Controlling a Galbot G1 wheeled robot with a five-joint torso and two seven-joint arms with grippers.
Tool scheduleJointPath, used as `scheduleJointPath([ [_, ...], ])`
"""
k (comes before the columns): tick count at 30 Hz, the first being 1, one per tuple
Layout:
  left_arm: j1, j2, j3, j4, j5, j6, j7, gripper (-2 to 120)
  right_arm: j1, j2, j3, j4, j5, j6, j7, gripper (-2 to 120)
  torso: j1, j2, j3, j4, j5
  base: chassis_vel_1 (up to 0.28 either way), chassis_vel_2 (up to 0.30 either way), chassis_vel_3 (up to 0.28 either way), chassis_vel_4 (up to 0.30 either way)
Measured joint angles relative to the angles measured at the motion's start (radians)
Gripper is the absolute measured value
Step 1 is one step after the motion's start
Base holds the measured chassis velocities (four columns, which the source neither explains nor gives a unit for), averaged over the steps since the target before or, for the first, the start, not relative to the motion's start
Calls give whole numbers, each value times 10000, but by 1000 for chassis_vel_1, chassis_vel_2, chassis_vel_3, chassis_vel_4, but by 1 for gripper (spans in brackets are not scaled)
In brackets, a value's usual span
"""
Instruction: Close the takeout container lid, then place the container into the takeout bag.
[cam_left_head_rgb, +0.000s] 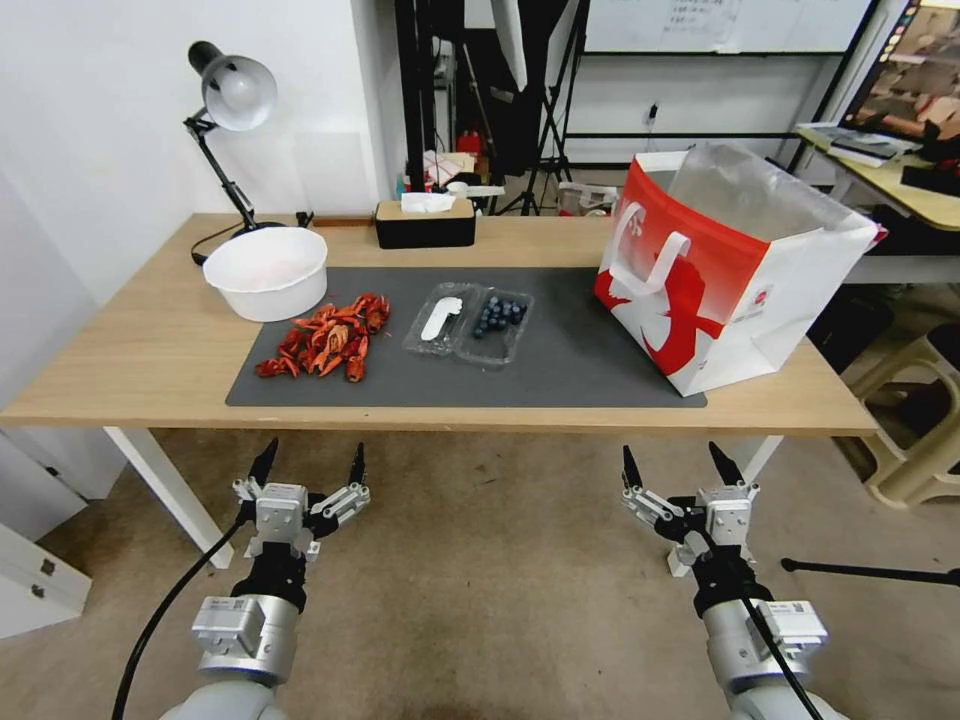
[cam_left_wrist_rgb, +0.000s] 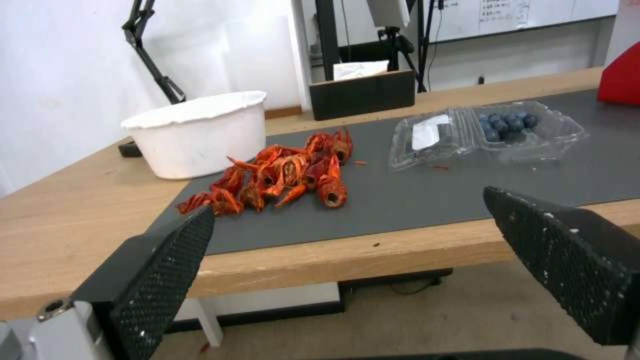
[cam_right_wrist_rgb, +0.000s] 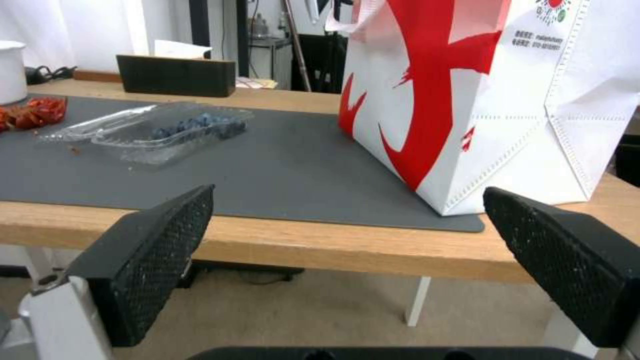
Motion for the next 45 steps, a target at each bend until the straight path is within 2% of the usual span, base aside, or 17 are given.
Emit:
scheduleJointPath([
  [17,-3,35,20,-5,-51,16,-35,100,-25,19,-1,4,-23,0,-25,100,0,0,0,2,0,0,0,0,0],
  [20,-13,121,87,-29,-191,78,-148,100,-496,445,-221,136,-431,-10,-624,100,0,-1,0,5,-3,0,0,0,0],
  [21,-15,168,130,-43,-274,123,-210,100,-744,670,-365,193,-599,-15,-907,100,0,0,0,1,5,0,0,0,0],
  [22,-63,449,333,-160,-702,346,-543,100,-1075,940,-448,225,-805,-11,-1238,100,-1,0,0,-6,-9,0,0,0,0],
  [23,-99,702,529,-262,-1091,556,-851,100,-1116,1012,-409,185,-824,42,-1345,100,-2,1,-1,-3,-1,0,0,0,0],
  [25,-120,836,633,-312,-1298,663,-1015,100,-1125,1026,-378,160,-830,60,-1374,100,-1,1,-1,0,-3,0,0,0,0],
  [27,-212,1395,1074,-536,-2184,1141,-1708,100,-1128,1056,-300,115,-863,127,-1400,100,-1,0,0,1,1,0,0,0,0],
  [28,-253,1598,1228,-618,-2508,1316,-1959,100,-1120,1059,-273,105,-887,150,-1400,100,0,0,0,-1,1,0,0,0,0],
  [29,-253,1598,1228,-618,-2508,1316,-1959,100,-1120,1059,-273,105,-887,150,-1400,100,0,0,0,-1,1,0,0,0,0],
  [30,-311,1943,1502,-752,-3046,1595,-2367,100,-1103,1063,-232,95,-908,172,-1400,100,0,0,1,0,0,0,0,0,0],
  [32,-418,2211,1708,-582,-3376,1660,-2481,100,-1080,1065,-184,71,-911,198,-1400,100,0,0,0,-3,1,0,0,0,0],
  [34,-458,2288,1764,-442,-3462,1669,-2483,100,-1075,1063,-156,63,-911,214,-1405,100,0,0,0,0,-9,0,0,0,0],
  [38,-540,2348,1753,-267,-3484,1649,-2475,100,-1023,1013,-135,20,-827,227,-1412,100,1,0,1,-1,0,0,0,0,0],
  [43,-562,2390,1647,-169,-3424,1596,-2428,100,-713,737,-134,-111,-332,191,-1435,100,0,0,1,0,1,0,0,0,0],
  [45,-554,2390,1594,-154,-3346,1539,-2410,100,-296,390,-134,-290,383,116,-1504,100,0,0,1,-1,1,0,0,0,0],
])
